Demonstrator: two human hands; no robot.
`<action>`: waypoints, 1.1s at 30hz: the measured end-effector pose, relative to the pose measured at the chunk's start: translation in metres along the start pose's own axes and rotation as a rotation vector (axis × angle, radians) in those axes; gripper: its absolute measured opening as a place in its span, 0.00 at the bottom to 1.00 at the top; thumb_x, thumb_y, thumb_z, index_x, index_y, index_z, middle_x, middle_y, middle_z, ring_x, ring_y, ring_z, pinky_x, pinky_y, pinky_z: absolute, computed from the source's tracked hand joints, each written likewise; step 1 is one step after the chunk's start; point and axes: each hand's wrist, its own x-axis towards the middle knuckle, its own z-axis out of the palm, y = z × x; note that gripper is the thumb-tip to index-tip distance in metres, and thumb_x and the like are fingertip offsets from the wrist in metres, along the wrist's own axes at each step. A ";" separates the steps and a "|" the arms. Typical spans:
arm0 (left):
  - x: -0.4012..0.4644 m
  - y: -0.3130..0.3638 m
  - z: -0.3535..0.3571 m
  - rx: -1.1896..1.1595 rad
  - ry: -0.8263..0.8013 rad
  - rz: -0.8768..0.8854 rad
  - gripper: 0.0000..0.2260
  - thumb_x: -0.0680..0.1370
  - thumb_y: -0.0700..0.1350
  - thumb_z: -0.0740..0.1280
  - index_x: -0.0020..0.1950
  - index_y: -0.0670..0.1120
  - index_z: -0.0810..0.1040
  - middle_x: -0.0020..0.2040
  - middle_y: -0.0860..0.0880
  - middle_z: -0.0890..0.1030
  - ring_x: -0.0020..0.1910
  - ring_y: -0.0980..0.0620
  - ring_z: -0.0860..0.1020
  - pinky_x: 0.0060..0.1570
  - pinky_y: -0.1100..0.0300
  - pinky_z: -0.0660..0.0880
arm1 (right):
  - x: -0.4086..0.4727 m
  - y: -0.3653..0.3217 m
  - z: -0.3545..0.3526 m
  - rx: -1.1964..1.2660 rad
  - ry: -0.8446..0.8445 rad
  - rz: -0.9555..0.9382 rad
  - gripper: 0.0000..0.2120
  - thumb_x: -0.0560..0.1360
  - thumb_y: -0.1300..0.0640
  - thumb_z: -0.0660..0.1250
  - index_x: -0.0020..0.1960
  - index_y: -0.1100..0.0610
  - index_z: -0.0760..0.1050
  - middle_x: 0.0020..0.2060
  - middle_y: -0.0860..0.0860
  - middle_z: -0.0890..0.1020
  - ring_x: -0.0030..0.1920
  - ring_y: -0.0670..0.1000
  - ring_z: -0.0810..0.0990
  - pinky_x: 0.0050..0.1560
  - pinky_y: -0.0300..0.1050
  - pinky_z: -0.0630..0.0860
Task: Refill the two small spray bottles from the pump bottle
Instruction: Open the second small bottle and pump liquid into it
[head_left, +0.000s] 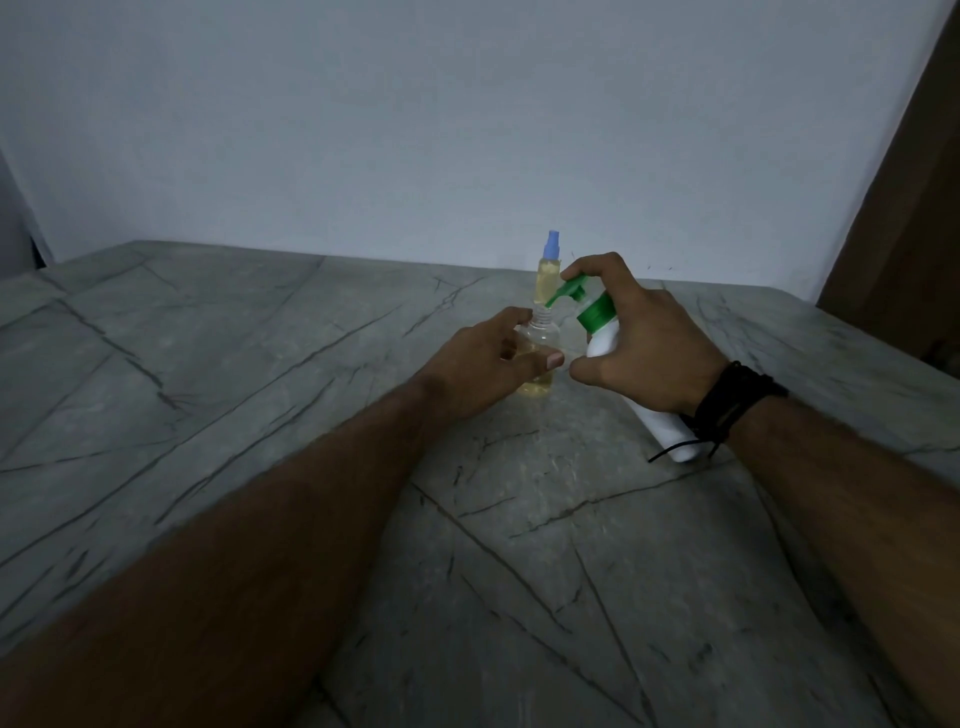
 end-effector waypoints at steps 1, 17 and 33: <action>0.000 0.000 0.000 -0.002 -0.002 -0.001 0.27 0.76 0.60 0.66 0.73 0.53 0.65 0.66 0.52 0.76 0.59 0.55 0.75 0.44 0.70 0.66 | 0.000 0.000 0.000 0.002 0.000 0.002 0.34 0.64 0.55 0.75 0.65 0.43 0.64 0.35 0.47 0.79 0.35 0.49 0.78 0.37 0.45 0.75; 0.001 -0.004 0.001 -0.019 0.018 0.013 0.26 0.75 0.60 0.67 0.71 0.55 0.68 0.62 0.54 0.78 0.52 0.60 0.75 0.40 0.74 0.65 | -0.001 0.000 0.000 0.003 -0.005 0.005 0.36 0.64 0.56 0.75 0.67 0.43 0.64 0.34 0.48 0.79 0.35 0.50 0.78 0.39 0.47 0.76; 0.004 -0.008 0.003 -0.038 0.002 0.014 0.26 0.75 0.61 0.67 0.70 0.55 0.68 0.64 0.53 0.78 0.53 0.60 0.74 0.42 0.73 0.66 | -0.001 -0.002 -0.001 -0.009 -0.001 0.002 0.36 0.64 0.56 0.75 0.68 0.43 0.64 0.33 0.46 0.79 0.34 0.48 0.78 0.37 0.44 0.74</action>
